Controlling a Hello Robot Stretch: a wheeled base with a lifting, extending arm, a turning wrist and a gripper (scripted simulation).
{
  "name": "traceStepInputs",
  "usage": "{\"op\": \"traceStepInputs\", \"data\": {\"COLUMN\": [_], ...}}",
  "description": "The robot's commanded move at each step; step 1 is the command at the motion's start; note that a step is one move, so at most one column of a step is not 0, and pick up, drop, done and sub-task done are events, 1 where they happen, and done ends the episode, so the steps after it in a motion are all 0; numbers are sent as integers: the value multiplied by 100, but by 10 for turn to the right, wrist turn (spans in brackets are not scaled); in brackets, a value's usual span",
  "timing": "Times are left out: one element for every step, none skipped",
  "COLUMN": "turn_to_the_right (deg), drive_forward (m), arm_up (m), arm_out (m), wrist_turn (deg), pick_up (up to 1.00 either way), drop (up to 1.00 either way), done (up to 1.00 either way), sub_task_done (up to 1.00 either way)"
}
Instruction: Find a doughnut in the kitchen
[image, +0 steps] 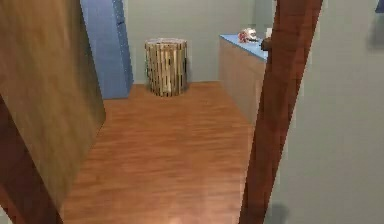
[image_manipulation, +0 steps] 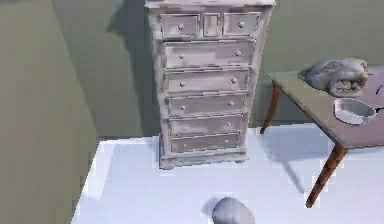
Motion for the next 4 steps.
{"op": "traceStepInputs", "data": {"turn_to_the_right": [0, 150, 0, 30], "drive_forward": [90, 0, 100, 0], "arm_up": [0, 0, 0, 0], "arm_out": [0, 0, 0, 0], "wrist_turn": [0, 0, 0, 0], "pick_up": [0, 0, 0, 0], "drop": [0, 0, 0, 0], "done": [0, 0, 0, 0], "sub_task_done": [0, 0, 0, 0]}}
